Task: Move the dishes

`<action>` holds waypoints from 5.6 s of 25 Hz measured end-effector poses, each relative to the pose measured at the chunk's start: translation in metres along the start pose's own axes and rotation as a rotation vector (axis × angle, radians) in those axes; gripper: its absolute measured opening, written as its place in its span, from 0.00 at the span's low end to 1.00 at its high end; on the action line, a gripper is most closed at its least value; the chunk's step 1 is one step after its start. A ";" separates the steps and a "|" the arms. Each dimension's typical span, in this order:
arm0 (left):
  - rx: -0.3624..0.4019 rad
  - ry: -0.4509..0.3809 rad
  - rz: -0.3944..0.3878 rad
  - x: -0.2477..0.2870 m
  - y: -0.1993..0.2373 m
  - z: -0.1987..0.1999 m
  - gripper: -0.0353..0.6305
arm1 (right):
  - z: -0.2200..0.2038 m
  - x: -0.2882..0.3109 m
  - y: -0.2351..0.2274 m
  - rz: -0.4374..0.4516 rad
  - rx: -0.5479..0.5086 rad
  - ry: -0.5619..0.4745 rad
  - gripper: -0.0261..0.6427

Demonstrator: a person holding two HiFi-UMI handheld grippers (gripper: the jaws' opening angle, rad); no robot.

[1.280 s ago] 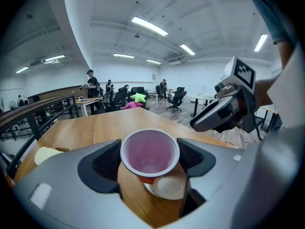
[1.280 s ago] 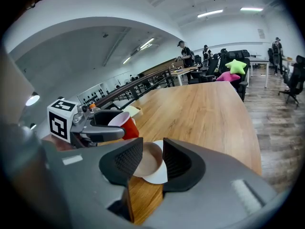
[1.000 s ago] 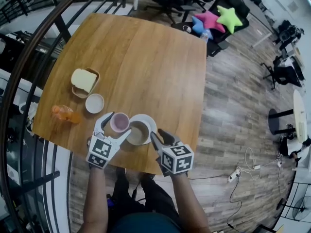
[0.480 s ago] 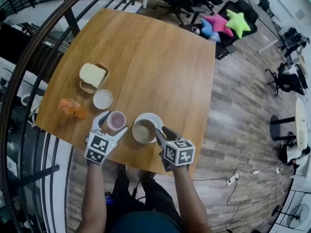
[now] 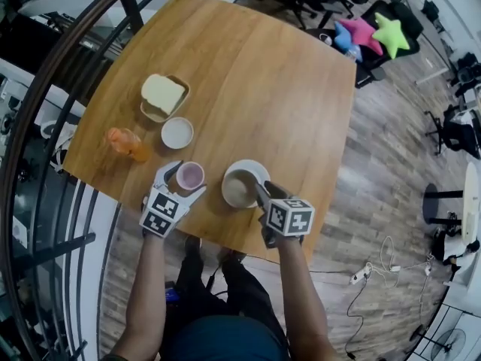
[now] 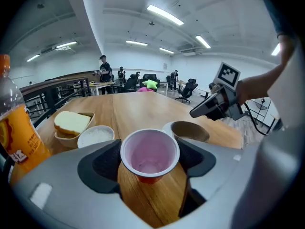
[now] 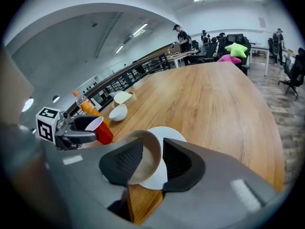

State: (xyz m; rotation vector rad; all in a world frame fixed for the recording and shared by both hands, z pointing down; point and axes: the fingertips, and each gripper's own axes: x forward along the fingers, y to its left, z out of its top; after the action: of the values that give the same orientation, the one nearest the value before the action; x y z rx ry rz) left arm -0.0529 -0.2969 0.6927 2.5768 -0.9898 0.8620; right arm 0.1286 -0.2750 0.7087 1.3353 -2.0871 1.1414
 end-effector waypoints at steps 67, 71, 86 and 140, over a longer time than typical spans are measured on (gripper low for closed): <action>0.033 -0.099 -0.022 -0.025 -0.017 0.019 0.64 | 0.010 -0.032 -0.070 -0.087 0.148 -0.009 0.08; 0.037 -0.130 -0.011 -0.033 -0.013 0.033 0.63 | 0.012 -0.040 -0.088 -0.111 0.171 -0.017 0.08; 0.060 -0.145 0.025 -0.049 -0.019 0.052 0.63 | -0.020 -0.063 -0.168 -0.237 0.276 0.009 0.08; 0.064 -0.656 -0.036 -0.279 -0.047 0.257 0.52 | 0.172 -0.370 0.217 0.069 -0.423 -0.840 0.13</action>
State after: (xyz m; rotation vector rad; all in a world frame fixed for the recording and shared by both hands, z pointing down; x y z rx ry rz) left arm -0.0739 -0.2239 0.3183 2.9846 -1.0673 0.0109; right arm 0.1197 -0.1667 0.2597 1.6905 -2.7318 0.0808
